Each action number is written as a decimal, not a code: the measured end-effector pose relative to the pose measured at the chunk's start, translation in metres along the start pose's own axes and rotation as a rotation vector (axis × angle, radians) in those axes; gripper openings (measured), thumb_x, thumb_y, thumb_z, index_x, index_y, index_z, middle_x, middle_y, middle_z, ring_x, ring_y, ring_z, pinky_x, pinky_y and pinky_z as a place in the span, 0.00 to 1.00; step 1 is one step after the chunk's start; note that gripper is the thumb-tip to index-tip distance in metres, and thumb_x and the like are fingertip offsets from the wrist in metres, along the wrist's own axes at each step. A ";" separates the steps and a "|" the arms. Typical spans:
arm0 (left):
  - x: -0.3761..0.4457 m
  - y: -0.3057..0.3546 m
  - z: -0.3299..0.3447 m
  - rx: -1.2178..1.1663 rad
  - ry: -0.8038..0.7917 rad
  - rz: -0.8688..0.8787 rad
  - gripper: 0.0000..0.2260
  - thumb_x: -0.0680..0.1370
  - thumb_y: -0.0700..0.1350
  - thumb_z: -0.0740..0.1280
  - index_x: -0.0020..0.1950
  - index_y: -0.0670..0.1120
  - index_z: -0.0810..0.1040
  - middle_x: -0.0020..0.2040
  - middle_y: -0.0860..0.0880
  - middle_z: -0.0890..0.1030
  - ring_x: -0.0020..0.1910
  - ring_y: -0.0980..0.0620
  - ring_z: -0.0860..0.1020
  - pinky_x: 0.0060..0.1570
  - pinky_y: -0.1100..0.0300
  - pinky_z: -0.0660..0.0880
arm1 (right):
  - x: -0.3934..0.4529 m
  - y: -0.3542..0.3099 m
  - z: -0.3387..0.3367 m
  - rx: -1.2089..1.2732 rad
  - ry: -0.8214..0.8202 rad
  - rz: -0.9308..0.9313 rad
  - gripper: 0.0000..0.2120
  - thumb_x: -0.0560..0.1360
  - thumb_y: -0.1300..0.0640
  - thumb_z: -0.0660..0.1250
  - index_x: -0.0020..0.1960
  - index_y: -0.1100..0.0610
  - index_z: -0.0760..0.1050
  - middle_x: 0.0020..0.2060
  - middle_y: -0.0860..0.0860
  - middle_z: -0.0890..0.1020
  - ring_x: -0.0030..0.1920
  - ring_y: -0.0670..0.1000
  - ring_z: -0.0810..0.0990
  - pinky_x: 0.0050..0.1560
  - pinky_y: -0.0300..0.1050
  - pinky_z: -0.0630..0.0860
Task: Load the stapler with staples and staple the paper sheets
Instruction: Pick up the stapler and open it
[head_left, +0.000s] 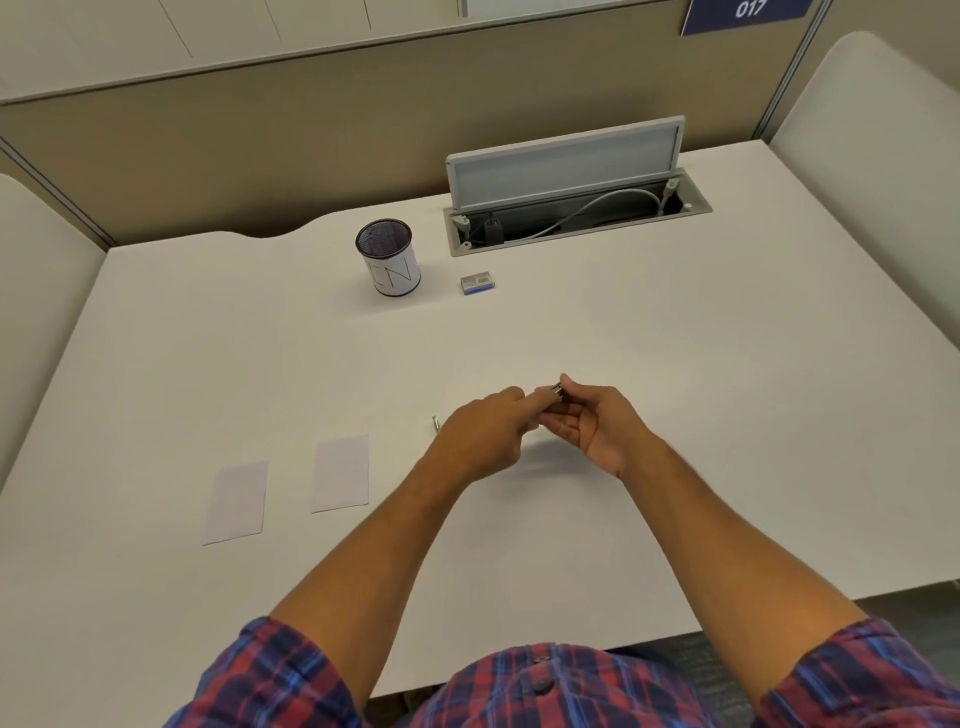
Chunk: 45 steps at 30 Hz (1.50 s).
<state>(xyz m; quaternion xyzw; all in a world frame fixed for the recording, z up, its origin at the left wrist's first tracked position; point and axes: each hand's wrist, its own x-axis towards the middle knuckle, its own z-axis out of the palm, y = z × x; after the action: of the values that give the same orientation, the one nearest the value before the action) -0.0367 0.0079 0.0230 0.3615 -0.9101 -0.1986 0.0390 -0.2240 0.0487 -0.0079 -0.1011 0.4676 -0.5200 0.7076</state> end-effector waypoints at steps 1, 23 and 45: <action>0.001 0.001 0.000 -0.033 -0.004 0.002 0.22 0.85 0.45 0.60 0.77 0.61 0.62 0.53 0.49 0.79 0.47 0.46 0.79 0.43 0.49 0.79 | 0.000 0.000 -0.002 -0.001 -0.008 0.002 0.13 0.82 0.55 0.68 0.56 0.65 0.82 0.52 0.62 0.86 0.51 0.59 0.87 0.51 0.46 0.85; 0.008 0.000 -0.005 -0.172 -0.003 -0.036 0.22 0.78 0.48 0.68 0.69 0.60 0.64 0.40 0.51 0.83 0.34 0.50 0.78 0.37 0.55 0.76 | -0.004 -0.007 -0.008 -0.094 -0.060 -0.067 0.15 0.81 0.52 0.69 0.54 0.64 0.84 0.53 0.65 0.86 0.53 0.62 0.87 0.48 0.43 0.84; 0.002 0.009 -0.001 -0.163 0.062 -0.016 0.12 0.81 0.51 0.64 0.63 0.55 0.67 0.35 0.49 0.81 0.23 0.55 0.75 0.30 0.49 0.81 | -0.008 0.001 -0.009 -0.251 -0.124 -0.170 0.15 0.77 0.49 0.72 0.51 0.62 0.87 0.46 0.58 0.87 0.44 0.51 0.87 0.46 0.37 0.82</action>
<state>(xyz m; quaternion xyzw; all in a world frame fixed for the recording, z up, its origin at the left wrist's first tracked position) -0.0435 0.0123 0.0270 0.3703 -0.8864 -0.2610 0.0950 -0.2303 0.0589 -0.0090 -0.2595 0.4741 -0.5084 0.6704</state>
